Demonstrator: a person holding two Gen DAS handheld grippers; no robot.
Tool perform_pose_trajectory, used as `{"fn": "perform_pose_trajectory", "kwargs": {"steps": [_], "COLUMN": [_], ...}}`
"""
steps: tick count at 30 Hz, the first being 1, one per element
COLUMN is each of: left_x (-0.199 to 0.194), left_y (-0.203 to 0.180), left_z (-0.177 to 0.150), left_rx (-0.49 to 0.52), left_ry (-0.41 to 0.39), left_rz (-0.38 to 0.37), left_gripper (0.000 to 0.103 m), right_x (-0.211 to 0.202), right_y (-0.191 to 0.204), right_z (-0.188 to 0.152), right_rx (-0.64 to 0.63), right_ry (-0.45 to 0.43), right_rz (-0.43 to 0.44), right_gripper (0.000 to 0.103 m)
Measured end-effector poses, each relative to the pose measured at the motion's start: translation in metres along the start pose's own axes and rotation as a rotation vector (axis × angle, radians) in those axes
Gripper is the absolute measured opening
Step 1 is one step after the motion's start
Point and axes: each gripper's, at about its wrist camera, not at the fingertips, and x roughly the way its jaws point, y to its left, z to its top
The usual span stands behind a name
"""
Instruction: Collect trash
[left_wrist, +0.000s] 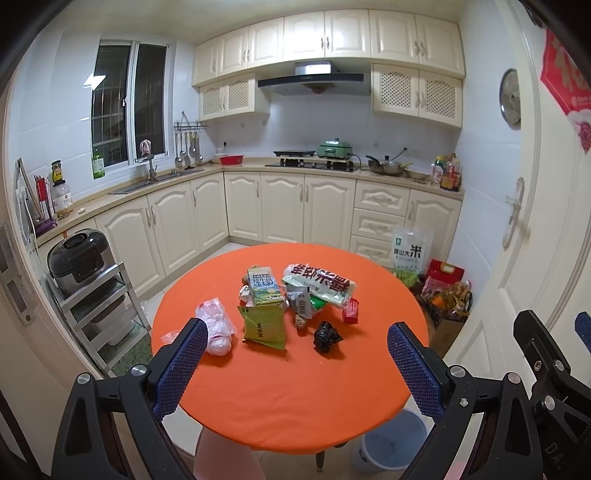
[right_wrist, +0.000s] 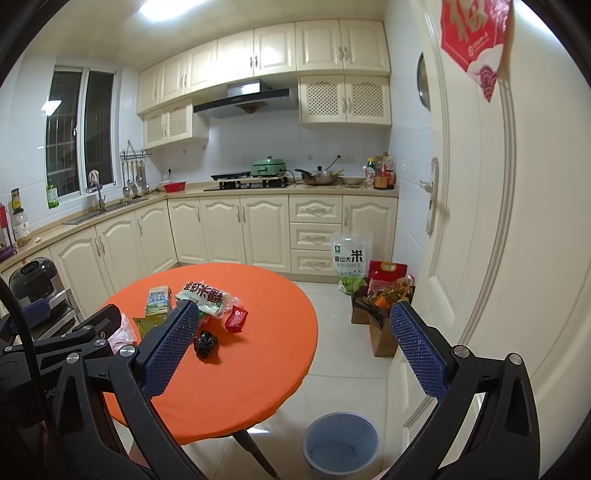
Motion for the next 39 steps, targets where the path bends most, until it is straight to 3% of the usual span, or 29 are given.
{"fn": "perform_pose_trajectory", "kwargs": {"steps": [12, 23, 31, 39], "left_x": [0.034, 0.096, 0.16, 0.213], "left_y": [0.031, 0.094, 0.16, 0.203], "left_z": [0.015, 0.022, 0.023, 0.013], "left_rx": [-0.048, -0.156, -0.286, -0.374], "left_ry": [0.064, 0.22, 0.35, 0.425], "left_rz": [0.055, 0.151, 0.152, 0.078], "left_gripper": [0.097, 0.097, 0.097, 0.097], "right_x": [0.028, 0.094, 0.158, 0.215], "right_y": [0.023, 0.073, 0.114, 0.129], "right_z": [0.002, -0.007, -0.029, -0.055], "right_rx": [-0.022, -0.064, -0.108, -0.102], "right_ry": [0.059, 0.203, 0.361, 0.517], "right_rz": [0.004, 0.064, 0.077, 0.033], "right_gripper": [0.103, 0.103, 0.103, 0.103]}}
